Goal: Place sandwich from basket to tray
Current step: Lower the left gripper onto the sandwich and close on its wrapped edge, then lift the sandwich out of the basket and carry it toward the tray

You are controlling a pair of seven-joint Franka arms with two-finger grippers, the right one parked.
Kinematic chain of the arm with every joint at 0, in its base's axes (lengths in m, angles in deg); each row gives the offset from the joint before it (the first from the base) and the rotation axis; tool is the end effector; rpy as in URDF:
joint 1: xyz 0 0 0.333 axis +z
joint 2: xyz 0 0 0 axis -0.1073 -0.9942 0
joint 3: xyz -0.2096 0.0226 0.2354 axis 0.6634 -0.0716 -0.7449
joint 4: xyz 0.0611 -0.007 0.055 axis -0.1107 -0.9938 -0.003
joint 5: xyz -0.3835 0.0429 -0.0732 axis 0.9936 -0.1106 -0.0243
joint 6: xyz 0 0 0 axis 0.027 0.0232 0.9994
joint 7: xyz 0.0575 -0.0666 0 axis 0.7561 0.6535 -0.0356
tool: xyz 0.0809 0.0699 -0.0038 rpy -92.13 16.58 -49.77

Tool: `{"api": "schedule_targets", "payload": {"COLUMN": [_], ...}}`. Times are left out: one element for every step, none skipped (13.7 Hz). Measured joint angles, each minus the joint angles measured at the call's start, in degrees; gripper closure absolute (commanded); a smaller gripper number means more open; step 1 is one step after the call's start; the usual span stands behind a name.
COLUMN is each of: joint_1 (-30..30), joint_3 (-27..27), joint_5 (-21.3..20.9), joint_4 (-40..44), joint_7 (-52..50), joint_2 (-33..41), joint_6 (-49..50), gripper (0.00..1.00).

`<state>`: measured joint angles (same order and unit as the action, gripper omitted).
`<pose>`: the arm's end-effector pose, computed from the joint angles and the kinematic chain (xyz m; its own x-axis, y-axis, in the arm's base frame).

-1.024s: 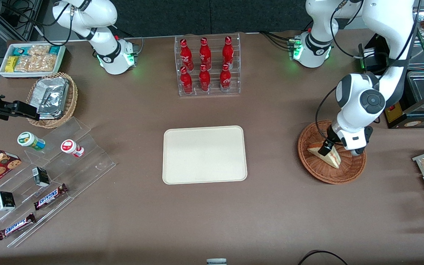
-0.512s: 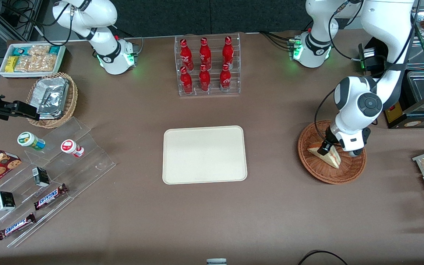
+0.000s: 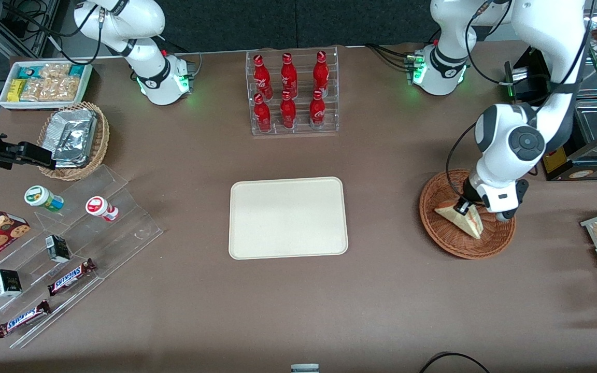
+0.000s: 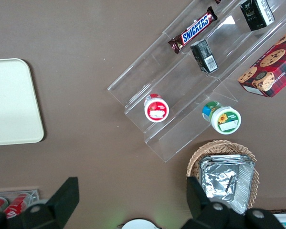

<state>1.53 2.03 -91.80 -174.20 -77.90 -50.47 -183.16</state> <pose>0.5388 -0.0647 0.3068 0.6166 0.7867 0.0306 0.7873 -0.6163 -0.0188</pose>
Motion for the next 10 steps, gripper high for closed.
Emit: {"api": "schedule_targets", "payload": {"joint_1": [-0.03,-0.08,-0.18,-0.35,-0.63,-0.92,-1.12,-1.23,-1.34,-1.55], "joint_3": [0.11,0.43,1.30,2.82,4.69,6.72,9.14,11.97,15.02,18.00], "joint_5": [-0.05,-0.06,-0.06,-0.06,0.01,0.32,0.74,0.99,1.02,0.94], "joint_4": [2.40,5.35,8.84,12.76,16.73,20.44,23.64,26.08,27.68,28.49], "joint_7": [1.25,2.31,3.28,4.78,7.02,8.95,10.01,10.42,10.48,10.48], "joint_2": [1.41,2.75,3.84,4.54,4.79,4.65,4.26,3.77,3.22,2.54], "joint_6": [5.26,10.61,16.18,21.60,26.55,31.07,35.15,37.86,38.96,39.06], "gripper": [1.00,1.00,1.00,1.00,1.00,1.00,1.00,1.00,1.00,1.00]}}
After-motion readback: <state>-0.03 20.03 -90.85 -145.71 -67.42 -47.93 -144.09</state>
